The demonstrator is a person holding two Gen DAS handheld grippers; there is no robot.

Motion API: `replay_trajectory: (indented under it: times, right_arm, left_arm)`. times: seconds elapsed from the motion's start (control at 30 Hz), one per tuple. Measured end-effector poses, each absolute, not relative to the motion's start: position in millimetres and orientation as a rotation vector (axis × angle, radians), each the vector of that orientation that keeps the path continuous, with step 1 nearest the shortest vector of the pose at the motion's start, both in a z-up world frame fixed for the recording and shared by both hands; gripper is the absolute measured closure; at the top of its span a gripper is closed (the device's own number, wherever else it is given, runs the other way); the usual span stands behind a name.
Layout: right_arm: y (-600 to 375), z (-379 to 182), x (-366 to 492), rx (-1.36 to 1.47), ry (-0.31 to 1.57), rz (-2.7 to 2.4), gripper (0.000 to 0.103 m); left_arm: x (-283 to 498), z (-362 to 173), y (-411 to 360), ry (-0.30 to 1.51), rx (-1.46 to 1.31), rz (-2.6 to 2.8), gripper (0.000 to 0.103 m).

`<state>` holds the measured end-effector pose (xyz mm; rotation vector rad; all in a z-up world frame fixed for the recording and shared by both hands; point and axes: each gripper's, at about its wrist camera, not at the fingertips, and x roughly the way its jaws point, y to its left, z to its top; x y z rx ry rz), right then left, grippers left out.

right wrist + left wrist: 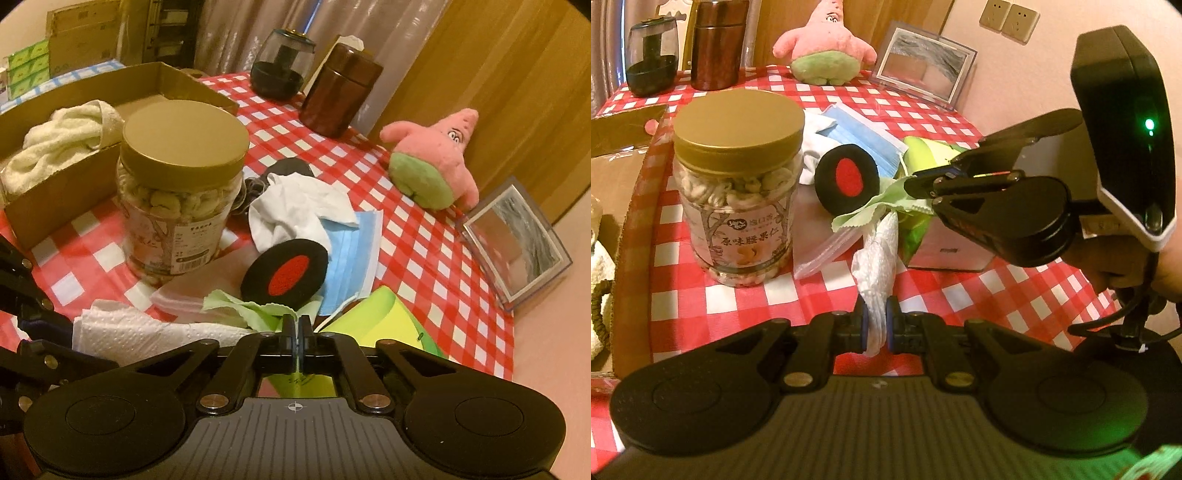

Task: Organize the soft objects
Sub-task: 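Grasp the light green cloth with the right tool while the left tool holds the bag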

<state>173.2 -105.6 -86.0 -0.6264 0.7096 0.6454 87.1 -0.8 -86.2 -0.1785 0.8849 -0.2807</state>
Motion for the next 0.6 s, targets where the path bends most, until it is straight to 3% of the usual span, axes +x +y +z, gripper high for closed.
replay_trajectory:
  times: [0.6]
  right_arm:
    - [-144,-1,135,-0.328,0.616,0.588,0.103]
  left_arm:
    - [46,-32,19,0.787,-0.182,-0.245,0.095]
